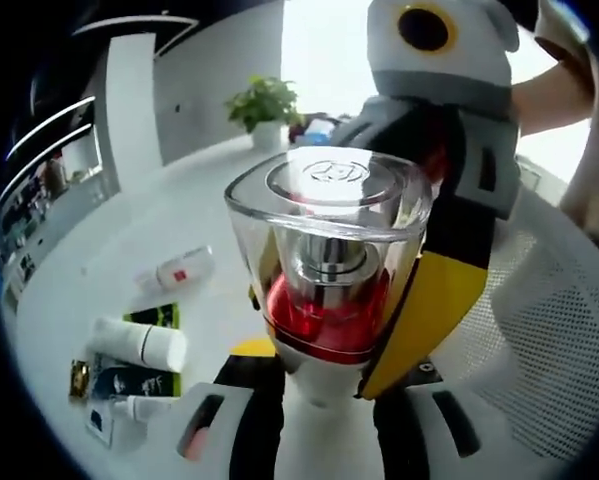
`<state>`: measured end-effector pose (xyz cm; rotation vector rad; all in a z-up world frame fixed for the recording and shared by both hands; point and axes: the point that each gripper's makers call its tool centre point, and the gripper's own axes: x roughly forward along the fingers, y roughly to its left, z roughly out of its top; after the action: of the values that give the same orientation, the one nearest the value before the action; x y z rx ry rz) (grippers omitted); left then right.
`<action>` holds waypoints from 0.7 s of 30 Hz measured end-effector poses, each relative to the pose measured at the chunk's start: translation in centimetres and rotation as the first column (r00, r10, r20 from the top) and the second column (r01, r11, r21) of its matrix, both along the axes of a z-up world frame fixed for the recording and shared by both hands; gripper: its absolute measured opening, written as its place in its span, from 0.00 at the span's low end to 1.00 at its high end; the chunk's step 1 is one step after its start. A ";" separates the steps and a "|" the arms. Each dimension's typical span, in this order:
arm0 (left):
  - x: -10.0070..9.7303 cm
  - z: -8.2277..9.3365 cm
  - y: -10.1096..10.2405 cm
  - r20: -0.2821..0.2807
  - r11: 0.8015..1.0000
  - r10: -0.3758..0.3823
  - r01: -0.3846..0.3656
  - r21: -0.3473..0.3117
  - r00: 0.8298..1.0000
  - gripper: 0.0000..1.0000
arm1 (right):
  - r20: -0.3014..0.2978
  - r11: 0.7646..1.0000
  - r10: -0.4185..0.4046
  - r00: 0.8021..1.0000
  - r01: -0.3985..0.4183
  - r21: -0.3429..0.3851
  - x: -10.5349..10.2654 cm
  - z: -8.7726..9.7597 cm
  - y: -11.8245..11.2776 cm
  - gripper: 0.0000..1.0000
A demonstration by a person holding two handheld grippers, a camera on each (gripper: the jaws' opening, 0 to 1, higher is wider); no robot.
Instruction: Arrange the skincare products in the storage area until every visible bottle or jar stands upright without overlapping.
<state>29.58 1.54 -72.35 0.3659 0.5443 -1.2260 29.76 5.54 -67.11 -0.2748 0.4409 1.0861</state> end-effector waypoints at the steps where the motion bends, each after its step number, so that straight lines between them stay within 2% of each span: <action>1: 0.1 0.0 -0.1 0.000 1.000 -0.004 0.004 0.002 1.000 0.31 | 0.000 1.000 -0.001 1.000 0.001 0.000 0.0 0.0 0.0 0.30; 14: 2.1 -0.1 -1.9 -0.035 0.999 -0.034 0.034 -0.013 0.999 0.31 | -0.004 0.999 -0.037 0.999 0.037 -0.003 2.4 0.0 -1.9 0.30; 21: 3.8 -0.2 -3.3 -0.034 0.999 -0.046 0.045 -0.023 0.998 0.31 | 0.003 0.998 -0.058 0.998 0.058 -0.015 4.0 0.0 -3.2 0.30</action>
<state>33.35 -1.81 -72.52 0.3406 0.5538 -1.2835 33.73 2.33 -67.07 -0.2749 0.4522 1.0256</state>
